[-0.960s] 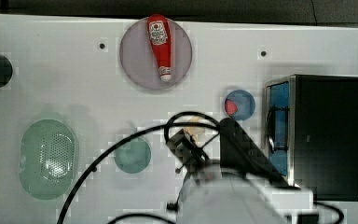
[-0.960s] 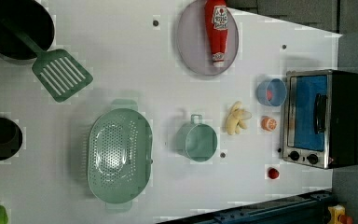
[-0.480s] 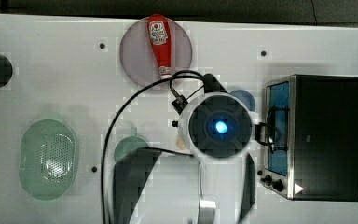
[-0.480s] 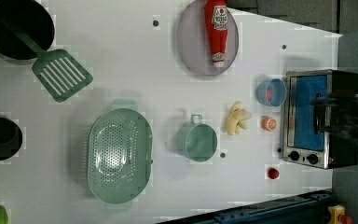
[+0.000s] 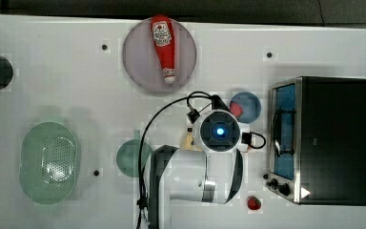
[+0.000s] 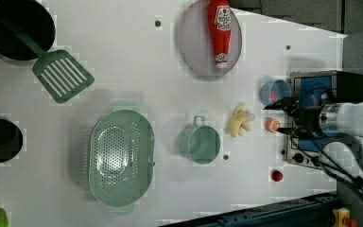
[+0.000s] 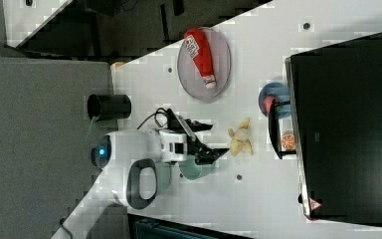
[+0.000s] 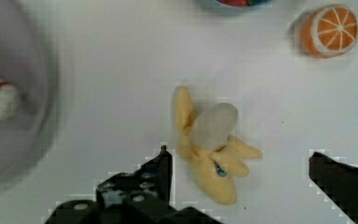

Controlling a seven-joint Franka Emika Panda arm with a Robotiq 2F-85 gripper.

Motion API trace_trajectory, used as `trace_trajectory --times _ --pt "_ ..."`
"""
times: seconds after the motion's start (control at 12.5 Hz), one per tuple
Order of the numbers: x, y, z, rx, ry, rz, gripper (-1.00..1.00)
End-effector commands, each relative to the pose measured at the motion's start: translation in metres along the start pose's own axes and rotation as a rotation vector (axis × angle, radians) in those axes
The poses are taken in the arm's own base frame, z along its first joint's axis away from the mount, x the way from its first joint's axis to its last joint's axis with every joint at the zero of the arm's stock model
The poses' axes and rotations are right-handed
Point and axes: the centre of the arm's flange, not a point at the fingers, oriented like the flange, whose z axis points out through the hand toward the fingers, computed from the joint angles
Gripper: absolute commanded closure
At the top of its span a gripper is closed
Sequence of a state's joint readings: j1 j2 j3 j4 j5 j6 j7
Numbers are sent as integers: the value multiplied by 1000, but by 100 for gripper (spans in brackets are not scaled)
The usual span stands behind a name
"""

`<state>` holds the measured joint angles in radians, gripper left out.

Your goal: Pick banana from table and place on oven.

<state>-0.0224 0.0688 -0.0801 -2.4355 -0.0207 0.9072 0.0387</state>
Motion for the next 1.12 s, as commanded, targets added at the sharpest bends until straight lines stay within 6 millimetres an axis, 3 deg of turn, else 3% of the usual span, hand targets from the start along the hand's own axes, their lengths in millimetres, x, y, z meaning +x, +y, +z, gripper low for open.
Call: trace_trajectory --times 0.08,0.4,0.56,0.72,1.12 --pt "-9 -17 27 8 8 -63 -100" --pt "-13 -15 95 -19 -9 -67 -100" --pt "-15 -15 116 -12 -1 -70 -100" --pt "-16 -17 122 10 18 -72 -92" --pt "-19 -20 113 28 30 -80 28"
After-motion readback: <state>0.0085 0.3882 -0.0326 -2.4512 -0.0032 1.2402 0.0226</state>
